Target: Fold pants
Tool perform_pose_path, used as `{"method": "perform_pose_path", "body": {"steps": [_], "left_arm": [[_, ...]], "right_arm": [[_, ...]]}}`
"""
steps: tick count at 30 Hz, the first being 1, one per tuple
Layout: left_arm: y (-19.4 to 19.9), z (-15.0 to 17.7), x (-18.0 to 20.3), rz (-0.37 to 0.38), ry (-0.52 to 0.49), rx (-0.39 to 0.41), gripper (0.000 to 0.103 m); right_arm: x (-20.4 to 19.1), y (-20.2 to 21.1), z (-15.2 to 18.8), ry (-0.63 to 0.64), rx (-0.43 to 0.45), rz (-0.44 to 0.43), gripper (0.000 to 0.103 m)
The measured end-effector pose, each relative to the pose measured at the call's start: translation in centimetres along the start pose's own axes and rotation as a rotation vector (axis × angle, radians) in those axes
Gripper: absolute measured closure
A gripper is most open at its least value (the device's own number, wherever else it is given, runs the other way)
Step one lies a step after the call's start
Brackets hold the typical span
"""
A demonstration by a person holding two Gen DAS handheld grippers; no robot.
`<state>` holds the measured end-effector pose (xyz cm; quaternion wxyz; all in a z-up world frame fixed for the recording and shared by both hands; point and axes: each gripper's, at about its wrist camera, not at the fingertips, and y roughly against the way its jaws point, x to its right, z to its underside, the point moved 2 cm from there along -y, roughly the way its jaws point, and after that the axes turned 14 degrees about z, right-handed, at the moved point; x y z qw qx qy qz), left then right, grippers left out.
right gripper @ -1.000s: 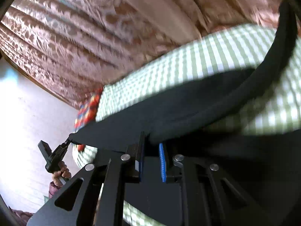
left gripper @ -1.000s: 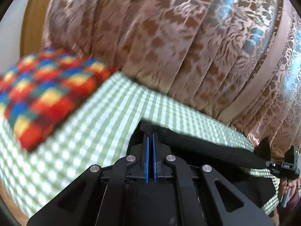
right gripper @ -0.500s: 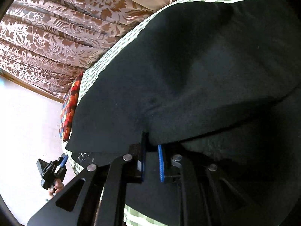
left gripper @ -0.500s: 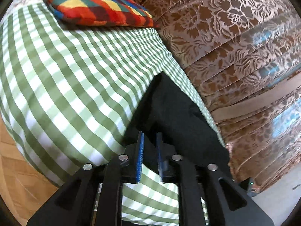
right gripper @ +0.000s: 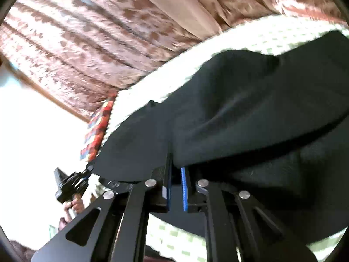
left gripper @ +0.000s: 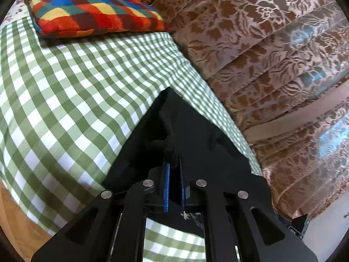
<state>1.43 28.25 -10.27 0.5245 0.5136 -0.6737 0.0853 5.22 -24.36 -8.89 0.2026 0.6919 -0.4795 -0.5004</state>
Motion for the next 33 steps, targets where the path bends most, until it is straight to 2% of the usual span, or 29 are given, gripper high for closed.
{"method": "perform_pose_path", "body": {"steps": [4,7,9,12,14,16,19,23,25,27,28,29,31,33], "left_arm": [[0.2,0.4,-1.0,-0.05,-0.006,-0.036,0.096],[-0.3,1.1,-1.9,-0.085,0.01,-0.07,0.097],[0.0,1.1,-2.0,-0.071,0.018,-0.059,0.097],[0.1,1.1,-1.7,-0.071,0.005,-0.058,0.097],[-0.3,1.3,-1.7,-0.102,-0.015,-0.079,0.097],[-0.1,1.6,-1.8,-0.1,-0.013,-0.076,0.097],[0.2,2.1,-2.3,-0.097,0.0,-0.075,0.097],[-1.0,2.5,-3.6,-0.155,0.016,-0.108,0.094],[-1.4,2.7,-3.4,-0.18,-0.003,-0.12,0.094],[-0.9,2.5,-2.8,-0.192,-0.015,-0.125,0.088],[-0.6,2.4,-2.6,-0.213,-0.025,-0.122,0.081],[-0.1,2.1,-2.2,-0.251,-0.045,-0.108,0.071],[0.9,1.8,-1.2,-0.326,-0.101,-0.064,0.07],[1.5,1.7,-0.2,-0.334,-0.144,-0.036,0.07]], "right_arm": [[-0.5,0.3,2.6,0.054,-0.043,0.021,0.097],[0.6,-1.6,4.7,0.021,-0.108,0.052,0.097],[0.9,-2.1,5.4,0.003,-0.119,0.06,0.097],[0.8,-2.0,5.2,0.005,-0.111,0.058,0.097],[0.7,-2.4,5.3,0.031,-0.123,0.083,0.097],[0.8,-2.9,5.6,0.035,-0.134,0.105,0.097],[0.8,-2.9,5.4,0.018,-0.128,0.089,0.097],[1.4,-4.5,6.1,0.051,-0.177,0.119,0.097],[1.9,-4.8,6.0,0.03,-0.182,0.097,0.096],[2.2,-3.8,5.6,0.027,-0.168,0.053,0.079],[2.7,-3.0,5.4,0.014,-0.158,0.034,0.055],[3.3,-2.2,5.1,-0.004,-0.134,0.026,0.05],[5.4,-0.2,4.0,-0.051,-0.074,0.067,0.05],[9.1,2.1,2.2,-0.147,0.004,0.134,0.05]]}}
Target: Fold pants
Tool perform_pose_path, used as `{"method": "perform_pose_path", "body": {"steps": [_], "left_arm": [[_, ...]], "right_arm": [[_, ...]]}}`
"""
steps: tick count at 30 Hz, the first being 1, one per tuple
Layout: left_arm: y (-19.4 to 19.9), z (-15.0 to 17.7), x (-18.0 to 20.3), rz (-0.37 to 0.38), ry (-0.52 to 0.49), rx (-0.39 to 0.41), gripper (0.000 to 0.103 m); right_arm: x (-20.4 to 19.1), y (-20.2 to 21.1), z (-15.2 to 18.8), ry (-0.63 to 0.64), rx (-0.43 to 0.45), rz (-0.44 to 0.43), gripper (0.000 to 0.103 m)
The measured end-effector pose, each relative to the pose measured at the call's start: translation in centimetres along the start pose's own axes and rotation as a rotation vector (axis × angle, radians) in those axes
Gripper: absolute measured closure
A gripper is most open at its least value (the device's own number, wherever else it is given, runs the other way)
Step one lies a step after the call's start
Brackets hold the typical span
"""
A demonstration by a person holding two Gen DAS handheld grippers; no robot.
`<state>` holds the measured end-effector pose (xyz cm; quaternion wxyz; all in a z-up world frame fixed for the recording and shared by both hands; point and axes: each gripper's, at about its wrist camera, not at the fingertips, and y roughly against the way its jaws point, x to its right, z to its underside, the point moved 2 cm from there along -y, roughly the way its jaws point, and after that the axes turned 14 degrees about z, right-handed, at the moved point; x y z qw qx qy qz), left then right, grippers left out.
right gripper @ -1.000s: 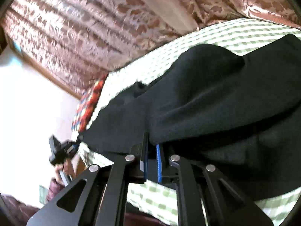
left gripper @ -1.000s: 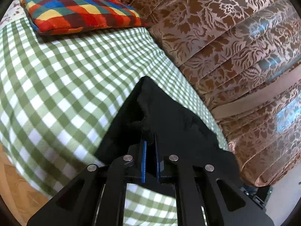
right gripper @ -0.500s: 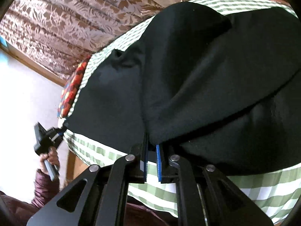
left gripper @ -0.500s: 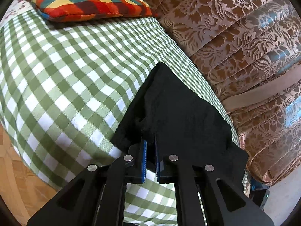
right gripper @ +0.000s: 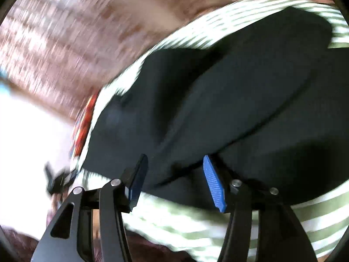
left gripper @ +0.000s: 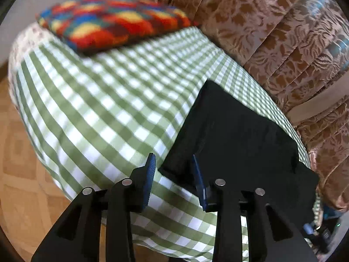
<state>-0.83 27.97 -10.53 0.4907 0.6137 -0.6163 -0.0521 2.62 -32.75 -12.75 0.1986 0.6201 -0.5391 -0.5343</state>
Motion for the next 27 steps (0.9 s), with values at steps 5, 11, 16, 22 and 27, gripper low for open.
{"method": "perform_pose_path", "body": {"steps": [5,11,16,22,27], "left_arm": [[-0.8,1.4,7.6,0.165,-0.233,-0.018,0.07],[-6.1,8.1,19.2,0.463,-0.555,-0.289,0.07],[-10.3,14.5,26.0,0.536,-0.798,-0.486,0.043],[-14.1,18.4,28.5,0.513,-0.926,-0.558,0.055],[-14.5,18.3,28.8,0.501,-0.99,-0.512,0.097]], "right_arm": [[9.7,3.0,-6.6,-0.277,0.167,0.217,0.056],[16.6,2.0,-13.9,-0.426,0.197,0.387,0.059],[19.3,-0.9,-16.9,-0.451,0.13,0.437,0.065],[16.9,0.3,-17.8,-0.32,0.148,0.486,0.093],[14.0,4.2,-17.1,-0.27,0.21,0.472,0.093]]}}
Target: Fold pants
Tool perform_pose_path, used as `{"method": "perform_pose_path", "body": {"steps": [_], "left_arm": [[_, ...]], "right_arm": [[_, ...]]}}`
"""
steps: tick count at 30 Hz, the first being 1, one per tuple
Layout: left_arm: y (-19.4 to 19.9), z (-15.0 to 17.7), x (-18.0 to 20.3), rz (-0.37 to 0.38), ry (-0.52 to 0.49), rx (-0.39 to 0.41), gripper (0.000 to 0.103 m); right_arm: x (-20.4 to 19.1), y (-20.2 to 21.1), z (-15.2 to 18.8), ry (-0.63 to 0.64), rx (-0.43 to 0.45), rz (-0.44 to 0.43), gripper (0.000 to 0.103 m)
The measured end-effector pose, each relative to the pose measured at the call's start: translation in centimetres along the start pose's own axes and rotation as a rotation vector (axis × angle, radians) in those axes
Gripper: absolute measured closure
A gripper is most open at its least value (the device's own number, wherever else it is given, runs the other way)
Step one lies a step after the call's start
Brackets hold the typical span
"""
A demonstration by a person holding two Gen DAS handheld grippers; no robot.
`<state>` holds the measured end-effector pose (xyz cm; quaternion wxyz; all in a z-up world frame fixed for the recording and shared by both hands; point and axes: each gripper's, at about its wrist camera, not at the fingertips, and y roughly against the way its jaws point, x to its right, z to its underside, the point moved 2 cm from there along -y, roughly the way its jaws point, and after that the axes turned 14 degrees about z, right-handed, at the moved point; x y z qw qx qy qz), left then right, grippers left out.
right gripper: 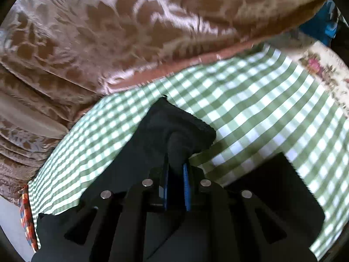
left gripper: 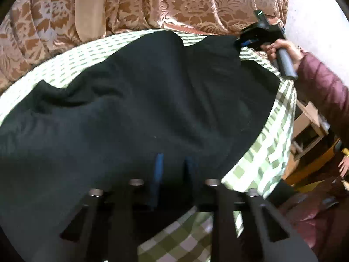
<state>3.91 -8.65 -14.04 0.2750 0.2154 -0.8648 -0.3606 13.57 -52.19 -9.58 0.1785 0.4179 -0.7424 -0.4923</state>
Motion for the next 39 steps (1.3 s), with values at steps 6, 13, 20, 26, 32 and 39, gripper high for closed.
{"method": "perform_pose_path", "body": {"steps": [6,13,20,26,32,39], "left_arm": [[1.1,-0.4,0.1,0.047,0.0,0.052,0.103],[3.8,-0.5,-0.2,0.203,0.074,0.136,0.103],[2.2,0.1,0.3,0.242,0.092,0.074,0.103],[3.0,0.0,0.1,0.263,0.103,0.074,0.103],[0.9,0.7,-1.0,0.27,0.162,0.002,0.103],[4.4,0.7,-1.7,0.317,0.225,0.105,0.103]], "right_arm": [[1.9,6.1,0.2,-0.027,0.082,-0.025,0.093],[7.7,8.8,2.8,-0.113,0.075,0.001,0.093],[13.1,4.5,7.1,-0.231,-0.065,0.049,0.093],[14.0,6.1,8.3,-0.262,-0.008,0.017,0.093],[14.6,3.2,8.7,-0.27,-0.061,0.031,0.087],[15.0,8.2,8.9,-0.237,0.051,0.097,0.059]]}}
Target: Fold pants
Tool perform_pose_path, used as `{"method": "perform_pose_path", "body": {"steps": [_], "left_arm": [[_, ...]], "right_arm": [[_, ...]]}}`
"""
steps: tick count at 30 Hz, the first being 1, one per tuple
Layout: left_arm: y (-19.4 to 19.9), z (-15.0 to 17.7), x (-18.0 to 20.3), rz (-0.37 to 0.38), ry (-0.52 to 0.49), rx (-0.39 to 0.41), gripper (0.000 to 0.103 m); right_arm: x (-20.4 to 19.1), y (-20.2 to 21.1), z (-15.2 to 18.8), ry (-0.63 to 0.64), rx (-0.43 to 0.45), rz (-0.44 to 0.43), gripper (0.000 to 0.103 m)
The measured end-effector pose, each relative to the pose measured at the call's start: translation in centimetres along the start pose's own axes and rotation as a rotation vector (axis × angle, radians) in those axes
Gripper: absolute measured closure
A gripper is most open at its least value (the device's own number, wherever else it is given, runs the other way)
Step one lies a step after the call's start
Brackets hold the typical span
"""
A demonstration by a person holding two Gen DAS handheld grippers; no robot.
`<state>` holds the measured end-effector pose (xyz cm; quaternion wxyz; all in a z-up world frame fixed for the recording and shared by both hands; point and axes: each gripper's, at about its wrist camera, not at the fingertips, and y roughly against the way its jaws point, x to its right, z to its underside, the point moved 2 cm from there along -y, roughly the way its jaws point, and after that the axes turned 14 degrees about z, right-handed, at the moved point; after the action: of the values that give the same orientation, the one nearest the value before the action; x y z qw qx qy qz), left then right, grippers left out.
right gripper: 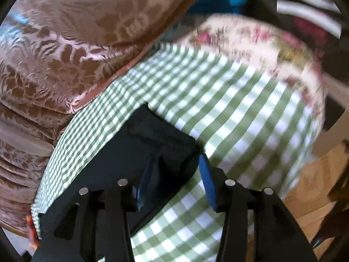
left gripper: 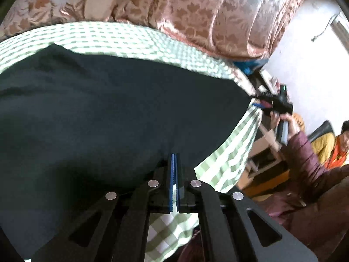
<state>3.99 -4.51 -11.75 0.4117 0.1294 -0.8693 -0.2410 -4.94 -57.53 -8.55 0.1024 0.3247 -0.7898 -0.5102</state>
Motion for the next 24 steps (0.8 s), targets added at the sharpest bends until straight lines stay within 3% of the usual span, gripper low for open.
{"method": "perform_pose_path", "body": {"steps": [3,7,11,13,15,19,22,24], "left_arm": [[1.2,-0.2,0.4,0.007,-0.003,0.051,0.103],[0.7,-0.6,-0.1,-0.04,0.018,0.075,0.103],[-0.7,0.5,-1.1,-0.126,0.042,0.025,0.103],[-0.8,1.9,-1.9,-0.138,0.075,-0.008,0.103],[0.0,3.2,-2.4,-0.126,0.1,0.009,0.103],[1.4,4.0,-2.9,-0.094,0.149,0.07,0.103],[1.9,3.3,-2.3,-0.113,0.124,0.097,0.103],[2.7,2.5,-2.0,-0.171,0.098,0.126,0.103]], "right_arm": [[-3.8,2.6,1.6,0.142,0.017,-0.148,0.059],[-12.7,2.9,7.3,0.416,-0.091,-0.328,0.059],[-18.1,1.3,13.4,0.614,-0.202,-0.353,0.06],[-18.1,0.1,15.7,0.722,-0.222,-0.278,0.061],[-17.0,0.2,16.1,0.735,-0.215,-0.302,0.061],[-16.5,0.6,16.2,0.808,-0.196,-0.269,0.063],[-17.1,0.9,16.6,0.836,-0.194,-0.244,0.062],[-17.8,1.2,16.2,0.844,-0.194,-0.225,0.058]]}}
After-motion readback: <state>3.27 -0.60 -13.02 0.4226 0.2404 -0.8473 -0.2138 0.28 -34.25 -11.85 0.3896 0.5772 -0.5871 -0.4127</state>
